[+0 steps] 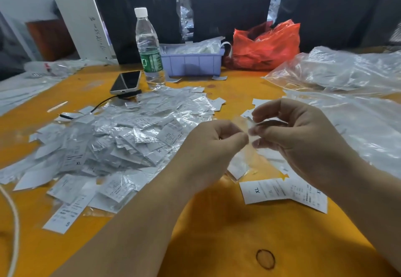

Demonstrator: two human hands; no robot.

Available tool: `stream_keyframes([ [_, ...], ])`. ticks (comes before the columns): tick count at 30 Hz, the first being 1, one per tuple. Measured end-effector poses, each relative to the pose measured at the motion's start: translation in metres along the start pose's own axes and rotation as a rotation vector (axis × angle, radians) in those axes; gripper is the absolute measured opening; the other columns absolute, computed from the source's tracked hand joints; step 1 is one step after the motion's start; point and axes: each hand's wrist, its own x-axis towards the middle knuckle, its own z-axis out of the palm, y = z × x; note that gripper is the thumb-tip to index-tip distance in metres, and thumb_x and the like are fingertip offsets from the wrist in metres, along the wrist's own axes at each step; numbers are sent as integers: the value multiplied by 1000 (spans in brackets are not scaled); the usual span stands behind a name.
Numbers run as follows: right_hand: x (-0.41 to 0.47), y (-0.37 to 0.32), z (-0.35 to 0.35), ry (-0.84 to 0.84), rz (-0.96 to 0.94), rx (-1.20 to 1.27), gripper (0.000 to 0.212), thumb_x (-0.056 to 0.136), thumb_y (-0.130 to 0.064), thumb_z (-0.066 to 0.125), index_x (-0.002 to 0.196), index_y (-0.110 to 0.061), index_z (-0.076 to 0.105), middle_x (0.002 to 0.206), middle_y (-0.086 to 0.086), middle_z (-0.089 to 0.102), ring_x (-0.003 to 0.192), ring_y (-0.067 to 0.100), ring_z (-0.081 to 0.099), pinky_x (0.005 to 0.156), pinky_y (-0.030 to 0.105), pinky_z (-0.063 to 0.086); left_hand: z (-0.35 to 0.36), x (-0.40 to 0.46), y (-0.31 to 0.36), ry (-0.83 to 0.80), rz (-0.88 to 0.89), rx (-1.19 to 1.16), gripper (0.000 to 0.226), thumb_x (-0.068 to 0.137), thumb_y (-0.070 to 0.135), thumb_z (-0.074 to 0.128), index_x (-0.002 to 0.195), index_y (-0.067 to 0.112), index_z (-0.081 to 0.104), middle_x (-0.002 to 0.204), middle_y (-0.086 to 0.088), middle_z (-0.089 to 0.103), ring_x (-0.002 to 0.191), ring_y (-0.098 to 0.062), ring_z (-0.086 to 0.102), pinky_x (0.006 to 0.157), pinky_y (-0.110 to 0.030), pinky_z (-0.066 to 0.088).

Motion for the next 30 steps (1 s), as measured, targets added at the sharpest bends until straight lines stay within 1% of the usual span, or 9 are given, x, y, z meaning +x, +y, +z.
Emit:
stream_keyframes([
  [3, 2, 4, 0, 6, 40, -47, 34, 81, 18, 59, 83, -14, 70, 78, 1, 68, 76, 24, 69, 71, 33, 54, 0, 0, 0, 38, -9, -37, 16, 91, 27, 63, 83, 17, 71, 74, -16, 60, 58, -8, 48, 59, -23, 42],
  [11, 4, 4, -2, 50, 114, -77, 51, 70, 28, 41, 66, -14, 69, 68, 9, 63, 66, 26, 58, 64, 35, 49, -2, 3, -3, 129, -45, -75, 18, 90, 32, 66, 79, 18, 71, 71, 0, 60, 57, -3, 49, 55, -17, 43],
  [15, 4, -2, -3, 99, 147, -28, 51, 56, 26, 29, 49, -15, 58, 59, 12, 46, 56, 24, 37, 43, 23, 35, -2, 2, -2, 136, -50, -121, 19, 88, 33, 68, 75, 19, 69, 63, 10, 60, 53, 2, 50, 56, -18, 43],
  [18, 2, -7, -4, 90, 193, 95, 46, 59, 23, 24, 47, -11, 51, 57, 12, 43, 48, 19, 26, 36, 21, 21, -2, 2, -2, 128, -71, -195, 18, 88, 31, 70, 73, 20, 68, 55, 16, 57, 50, 2, 50, 49, -12, 41],
  [20, 1, -10, -6, 32, 237, 125, 37, 71, 16, 30, 54, -9, 52, 57, 11, 40, 43, 14, 21, 36, 20, 18, -2, 2, -2, 115, -87, -242, 18, 87, 30, 70, 73, 20, 67, 54, 17, 56, 50, 1, 49, 50, -14, 40],
  [23, 1, -12, -7, -147, 340, 101, 15, 88, -14, 49, 79, -6, 58, 60, 5, 42, 39, 9, 21, 37, 19, 17, -1, 2, -2, 101, -91, -293, 17, 87, 31, 71, 74, 20, 67, 55, 16, 56, 52, -3, 49, 54, -20, 39],
  [25, -1, -11, -4, -240, 363, 55, 23, 87, -28, 60, 92, -6, 62, 58, 2, 45, 36, 7, 24, 37, 17, 18, 1, 1, -2, 87, -82, -299, 18, 85, 35, 71, 73, 22, 68, 57, 15, 57, 54, -5, 50, 55, -21, 39],
  [28, -1, -9, -2, -238, 291, 20, 24, 81, -22, 67, 91, 0, 64, 51, 2, 43, 34, 7, 25, 37, 18, 18, 2, 0, 0, 70, -70, -295, 21, 86, 37, 69, 73, 20, 69, 60, 12, 59, 55, -5, 51, 54, -19, 40],
  [30, -1, -9, -2, -175, 254, 30, 14, 86, -13, 64, 85, 1, 63, 50, 5, 41, 34, 9, 23, 38, 19, 17, 0, 1, 1, 76, -86, -306, 25, 88, 37, 66, 76, 16, 72, 65, 11, 63, 57, -5, 53, 57, -23, 40],
])
